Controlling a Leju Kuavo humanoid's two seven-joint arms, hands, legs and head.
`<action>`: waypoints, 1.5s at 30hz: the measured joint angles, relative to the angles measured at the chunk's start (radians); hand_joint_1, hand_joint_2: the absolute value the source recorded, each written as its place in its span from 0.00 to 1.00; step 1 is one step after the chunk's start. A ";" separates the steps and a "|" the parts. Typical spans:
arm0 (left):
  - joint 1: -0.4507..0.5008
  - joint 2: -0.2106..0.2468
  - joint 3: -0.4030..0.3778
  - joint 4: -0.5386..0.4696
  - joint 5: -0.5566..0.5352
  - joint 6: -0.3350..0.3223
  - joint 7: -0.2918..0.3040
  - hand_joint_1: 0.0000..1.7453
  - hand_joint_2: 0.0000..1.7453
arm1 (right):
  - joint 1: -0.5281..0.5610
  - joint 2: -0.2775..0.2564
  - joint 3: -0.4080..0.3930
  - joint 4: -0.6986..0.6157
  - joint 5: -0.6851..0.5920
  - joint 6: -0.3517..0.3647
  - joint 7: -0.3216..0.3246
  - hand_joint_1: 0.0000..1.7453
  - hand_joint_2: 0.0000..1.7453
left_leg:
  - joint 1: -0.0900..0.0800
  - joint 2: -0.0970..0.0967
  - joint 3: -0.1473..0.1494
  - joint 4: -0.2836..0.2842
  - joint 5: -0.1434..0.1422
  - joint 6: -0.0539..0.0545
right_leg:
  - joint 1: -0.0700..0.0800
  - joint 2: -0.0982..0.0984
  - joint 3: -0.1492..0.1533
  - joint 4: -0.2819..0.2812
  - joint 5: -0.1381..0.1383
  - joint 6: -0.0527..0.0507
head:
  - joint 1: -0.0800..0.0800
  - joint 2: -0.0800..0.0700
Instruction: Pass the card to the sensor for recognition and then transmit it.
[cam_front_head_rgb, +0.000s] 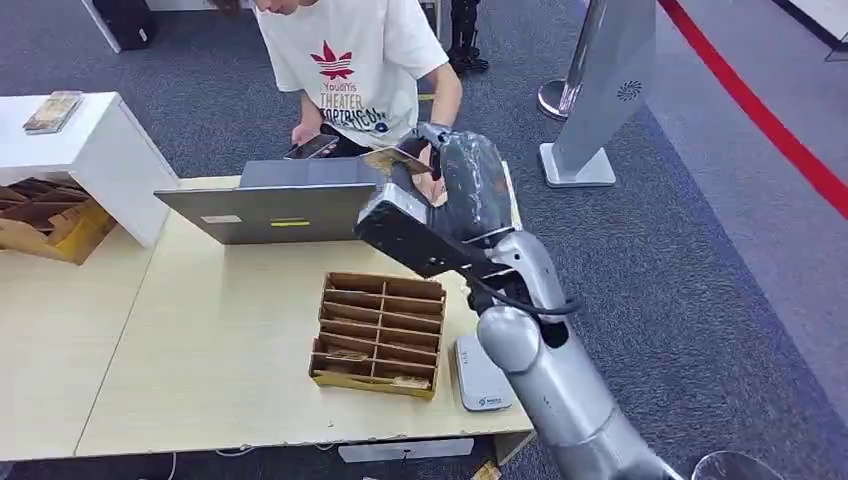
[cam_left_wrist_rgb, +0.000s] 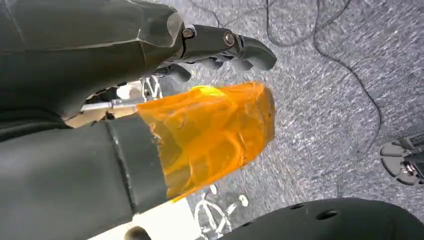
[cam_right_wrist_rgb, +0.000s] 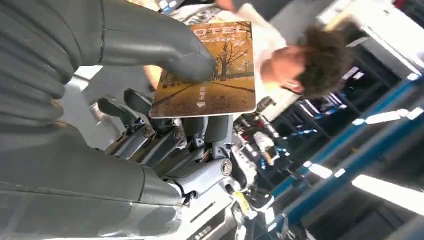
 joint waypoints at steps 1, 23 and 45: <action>-0.002 0.000 0.000 -0.001 -0.002 -0.001 0.000 0.00 0.00 | -0.015 0.007 0.003 0.022 0.006 0.000 0.002 1.00 1.00 | 0.000 0.000 0.000 0.000 0.000 0.000 | 0.000 0.000 0.000 0.000 0.000 0.000 | 0.000 0.000; -0.004 -0.073 0.000 -0.028 -0.097 0.047 0.031 0.00 0.00 | -0.325 0.134 0.055 0.674 0.337 -0.039 0.164 1.00 1.00 | 0.002 -0.001 0.000 0.000 0.000 0.000 | 0.002 0.000 0.000 0.000 0.000 0.000 | 0.000 0.000; 0.005 -0.071 0.000 -0.028 -0.034 0.047 0.010 0.00 0.00 | -0.333 0.174 0.058 0.827 0.241 0.019 0.049 0.00 0.00 | 0.002 -0.001 0.000 0.000 0.000 0.000 | 0.002 0.000 0.000 0.000 0.000 0.000 | 0.000 0.000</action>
